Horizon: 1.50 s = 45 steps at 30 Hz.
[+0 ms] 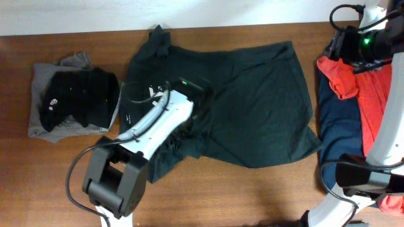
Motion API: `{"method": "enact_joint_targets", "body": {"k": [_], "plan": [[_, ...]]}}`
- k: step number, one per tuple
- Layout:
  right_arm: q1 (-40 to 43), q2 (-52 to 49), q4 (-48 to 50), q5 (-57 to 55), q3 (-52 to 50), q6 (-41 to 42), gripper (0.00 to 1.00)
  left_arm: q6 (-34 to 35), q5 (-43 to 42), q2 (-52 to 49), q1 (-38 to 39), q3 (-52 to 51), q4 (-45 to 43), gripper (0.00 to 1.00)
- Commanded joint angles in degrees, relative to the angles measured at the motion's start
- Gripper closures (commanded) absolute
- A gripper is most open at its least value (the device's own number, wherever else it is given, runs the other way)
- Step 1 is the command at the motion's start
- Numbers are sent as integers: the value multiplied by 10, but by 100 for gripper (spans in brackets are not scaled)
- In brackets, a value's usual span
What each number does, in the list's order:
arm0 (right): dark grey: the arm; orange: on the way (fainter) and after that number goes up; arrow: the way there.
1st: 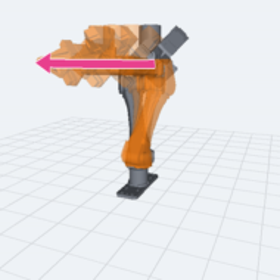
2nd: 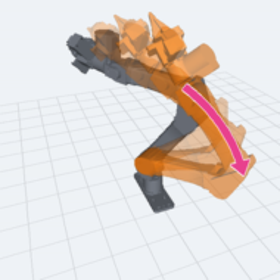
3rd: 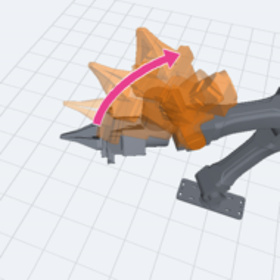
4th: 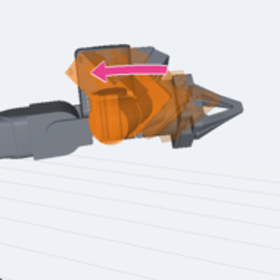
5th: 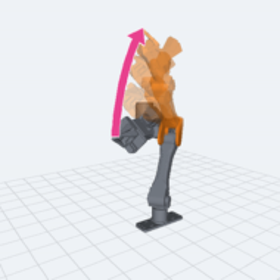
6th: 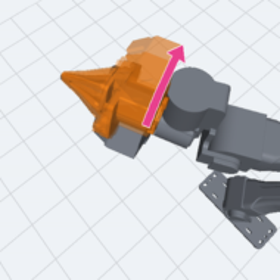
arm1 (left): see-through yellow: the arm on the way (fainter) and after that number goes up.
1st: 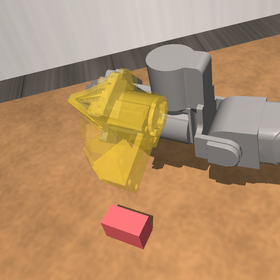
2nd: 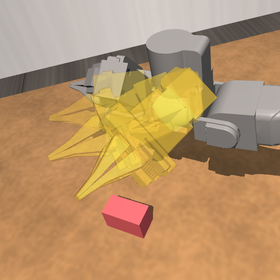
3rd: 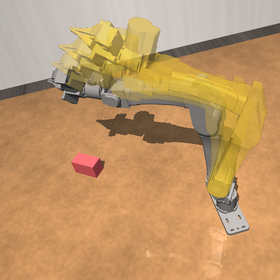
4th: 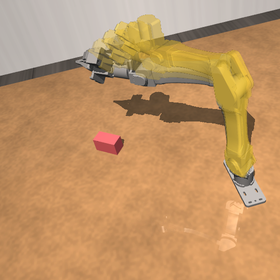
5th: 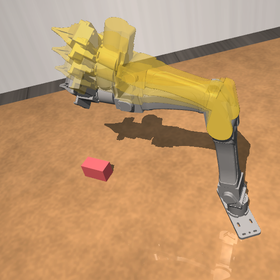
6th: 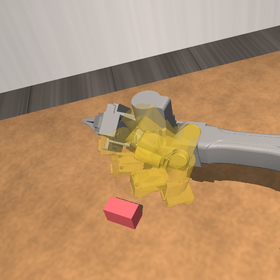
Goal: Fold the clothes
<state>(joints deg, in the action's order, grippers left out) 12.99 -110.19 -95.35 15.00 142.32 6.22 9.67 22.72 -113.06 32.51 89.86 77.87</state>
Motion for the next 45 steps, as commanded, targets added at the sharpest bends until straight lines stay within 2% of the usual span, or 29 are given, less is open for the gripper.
{"method": "enact_joint_targets", "body": {"k": [1, 2, 5, 7, 15, 27, 34, 37, 39, 40, 45], "plan": [[2, -20, 2, -7, -9, 0, 44, -33, -141, 11, -23, 17, 2, 63], [2, -21, 2, -7, -17, 0, 43, -33, -177, 11, -23, 12, -4, 57], [2, -27, 2, -7, -30, 0, 44, -31, -236, 11, -19, -3, -38, 51], [2, -29, 3, -7, -37, 0, 44, -14, -238, 11, -18, -15, -50, 48], [2, -30, 2, -7, -42, 0, 44, 56, -185, 10, -19, -40, -51, 53], [2, -30, 3, -7, -42, 0, 44, 92, -91, 10, -19, -45, -48, 53], [2, -30, 2, -7, -42, 0, 44, 92, -102, 9, -19, -71, -64, 54], [2, -30, 2, -7, -42, 0, 44, 92, -105, 9, -19, -81, -76, 69], [2, -30, 2, -7, -42, 0, 44, 92, -105, 9, -19, -81, -81, 84], [2, -30, 2, -7, -42, 0, 44, 92, -104, 9, -19, -81, -85, 99], [2, -30, 2, -7, -42, 0, 44, 88, -105, 12, -19, -61, -61, 100]]}}
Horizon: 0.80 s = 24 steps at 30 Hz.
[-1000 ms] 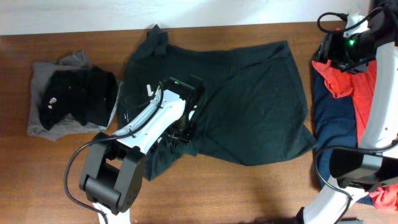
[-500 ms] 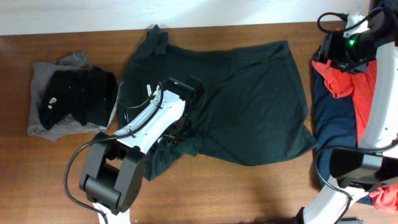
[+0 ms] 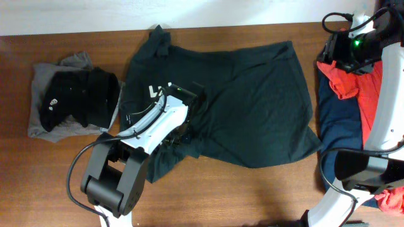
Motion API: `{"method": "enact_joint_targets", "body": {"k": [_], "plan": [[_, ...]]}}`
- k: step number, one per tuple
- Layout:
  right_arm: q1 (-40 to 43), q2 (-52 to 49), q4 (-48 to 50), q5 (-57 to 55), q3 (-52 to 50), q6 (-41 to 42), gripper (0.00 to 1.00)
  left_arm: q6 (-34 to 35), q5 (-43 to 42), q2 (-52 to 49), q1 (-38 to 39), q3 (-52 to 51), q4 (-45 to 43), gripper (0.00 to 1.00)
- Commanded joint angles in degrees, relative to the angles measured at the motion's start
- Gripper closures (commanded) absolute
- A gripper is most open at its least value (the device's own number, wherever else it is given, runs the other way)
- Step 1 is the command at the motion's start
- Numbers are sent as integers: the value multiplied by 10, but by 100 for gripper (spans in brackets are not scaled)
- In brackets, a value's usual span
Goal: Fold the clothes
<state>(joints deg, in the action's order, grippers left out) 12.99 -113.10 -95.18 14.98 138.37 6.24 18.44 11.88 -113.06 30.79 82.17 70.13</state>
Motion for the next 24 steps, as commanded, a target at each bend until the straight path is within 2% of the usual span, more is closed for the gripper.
{"method": "enact_joint_targets", "body": {"k": [1, 11, 14, 21, 24], "plan": [[2, 0, 1, -7, -2, 0, 43, -2, 4, 14, -2, 26, 28, 100], [2, -8, 8, -7, -5, 0, 43, -70, 38, 57, -2, 151, 125, 98], [2, -9, 19, -7, -27, 0, 37, -70, 38, 63, -2, 154, 124, 98], [2, -9, 73, 7, -160, 2, 38, -70, 38, 63, -2, 154, 125, 97], [-4, -9, 116, 113, -243, -27, 38, -70, 38, 63, -2, 154, 125, 97]]}}
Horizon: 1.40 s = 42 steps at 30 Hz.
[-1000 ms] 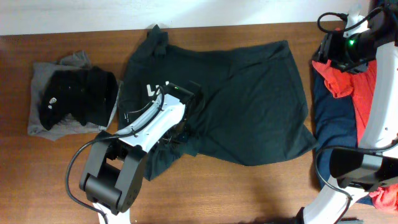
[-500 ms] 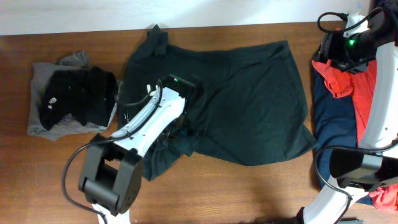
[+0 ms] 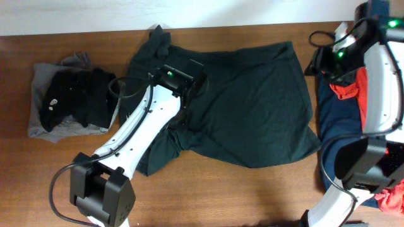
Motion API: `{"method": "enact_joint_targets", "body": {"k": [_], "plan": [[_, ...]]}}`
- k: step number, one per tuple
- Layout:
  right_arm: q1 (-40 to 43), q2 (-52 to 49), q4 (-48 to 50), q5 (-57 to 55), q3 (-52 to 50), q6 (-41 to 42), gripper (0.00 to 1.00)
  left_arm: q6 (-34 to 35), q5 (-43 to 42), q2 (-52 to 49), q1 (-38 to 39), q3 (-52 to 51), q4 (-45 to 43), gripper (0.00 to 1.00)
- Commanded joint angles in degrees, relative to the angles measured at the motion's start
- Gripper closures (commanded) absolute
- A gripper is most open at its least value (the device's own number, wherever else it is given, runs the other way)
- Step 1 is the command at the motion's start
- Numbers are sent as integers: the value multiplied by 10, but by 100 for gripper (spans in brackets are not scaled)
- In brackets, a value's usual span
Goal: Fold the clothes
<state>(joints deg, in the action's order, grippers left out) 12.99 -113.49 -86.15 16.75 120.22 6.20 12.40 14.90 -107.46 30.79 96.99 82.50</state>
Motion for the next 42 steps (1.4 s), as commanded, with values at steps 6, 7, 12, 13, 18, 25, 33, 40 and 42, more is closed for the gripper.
{"method": "enact_joint_targets", "body": {"k": [6, 7, 12, 13, 18, 25, 33, 40, 42], "plan": [[-22, -5, 67, 122, -134, -43, 39, -10, 10, 7, -2, 6, 7, 76], [-22, -5, 69, 122, -134, -43, 39, -10, 10, 7, -2, 6, 8, 77], [-20, -4, 72, 122, -134, -43, 39, -9, 3, 7, -2, 5, 9, 100], [-20, -4, 70, 122, -134, -43, 39, -9, -9, 7, -2, 0, 8, 93], [-20, -4, 71, 122, -134, -43, 38, 9, -62, 7, -27, -85, -45, 43], [-20, -4, 71, 122, -134, -43, 38, -30, -252, 7, -137, -194, -168, 41], [-21, -4, 74, 122, -134, -43, 38, -215, -323, 7, -165, -200, -183, 31], [-21, -4, 71, 120, -134, -43, 38, -40, -363, 1, -165, -231, -217, 32], [-21, -4, 72, 115, -134, -43, 38, -25, -405, -2, -164, -238, -223, 32]]}}
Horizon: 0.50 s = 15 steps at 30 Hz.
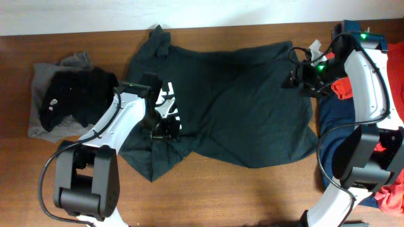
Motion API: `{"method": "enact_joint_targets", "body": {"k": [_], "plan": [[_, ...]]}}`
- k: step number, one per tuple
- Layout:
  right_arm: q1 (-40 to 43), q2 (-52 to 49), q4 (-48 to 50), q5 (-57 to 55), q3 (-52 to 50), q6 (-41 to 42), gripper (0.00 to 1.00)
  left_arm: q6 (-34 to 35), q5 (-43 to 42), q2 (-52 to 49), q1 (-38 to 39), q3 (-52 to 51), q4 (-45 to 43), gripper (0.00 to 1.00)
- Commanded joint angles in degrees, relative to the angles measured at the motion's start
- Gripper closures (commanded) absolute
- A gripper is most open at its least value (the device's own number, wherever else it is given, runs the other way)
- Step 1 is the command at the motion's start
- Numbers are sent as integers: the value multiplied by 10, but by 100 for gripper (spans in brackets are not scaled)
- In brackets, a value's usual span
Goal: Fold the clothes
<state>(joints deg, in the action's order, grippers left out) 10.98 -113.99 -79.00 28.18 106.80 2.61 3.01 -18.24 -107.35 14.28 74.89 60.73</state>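
A dark green T-shirt (246, 113) lies spread over the middle of the table, with a white print (168, 101) showing near its left side. My left gripper (159, 131) is down on the shirt's left part just below the print, and its fingers appear closed in the fabric. My right gripper (291, 81) hangs over the shirt's upper right edge; from above its jaws are too small and dark to read. The shirt's lower left flap (151, 161) lies wrinkled beside the left arm.
A folded pile of grey and black clothes (72, 101) sits at the far left. A heap of red and navy garments (350, 107) lies along the right edge under the right arm. The table's front strip (240, 195) is bare wood.
My left gripper has moved left and slightly down on the shirt, and the white print now shows where cloth covered it. My right gripper has moved left from the pile to the shirt's right edge.
The left gripper first lay on a bunched fold at the shirt's left centre, with the right gripper far right over the red pile. The left arm then reached further over that fold. Now the fold is spread leftward, and the right gripper is at the shirt.
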Motion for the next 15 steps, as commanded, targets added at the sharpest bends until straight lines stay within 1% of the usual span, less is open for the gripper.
{"method": "enact_joint_targets", "body": {"k": [1, 4, 6, 7, 8, 10, 14, 15], "plan": [[0, 1, 2, 1, 0, -7, 38, 83, -75, -4, 1, -19, -9, 32], [0, 1, 6, 1, 0, -7, 38, 119, -74, -5, 1, -27, -36, 33], [0, 1, 7, 1, 0, -7, 38, 156, -74, -6, 1, -29, -56, 44], [0, 1, 7, 1, 0, -7, 38, 165, -73, -6, 1, -29, -59, 56], [1, 1, 6, -2, 0, -7, 38, 176, -70, -6, 1, -29, -59, 66], [5, 1, 4, -11, 0, -7, 38, 187, -61, -6, 1, -29, -59, 81], [27, 1, 4, -21, 0, -5, 38, 186, -60, -5, -6, -26, -61, 99], [36, 1, 4, -21, 0, -2, 38, 186, -60, -4, -10, -23, -61, 99]]}}
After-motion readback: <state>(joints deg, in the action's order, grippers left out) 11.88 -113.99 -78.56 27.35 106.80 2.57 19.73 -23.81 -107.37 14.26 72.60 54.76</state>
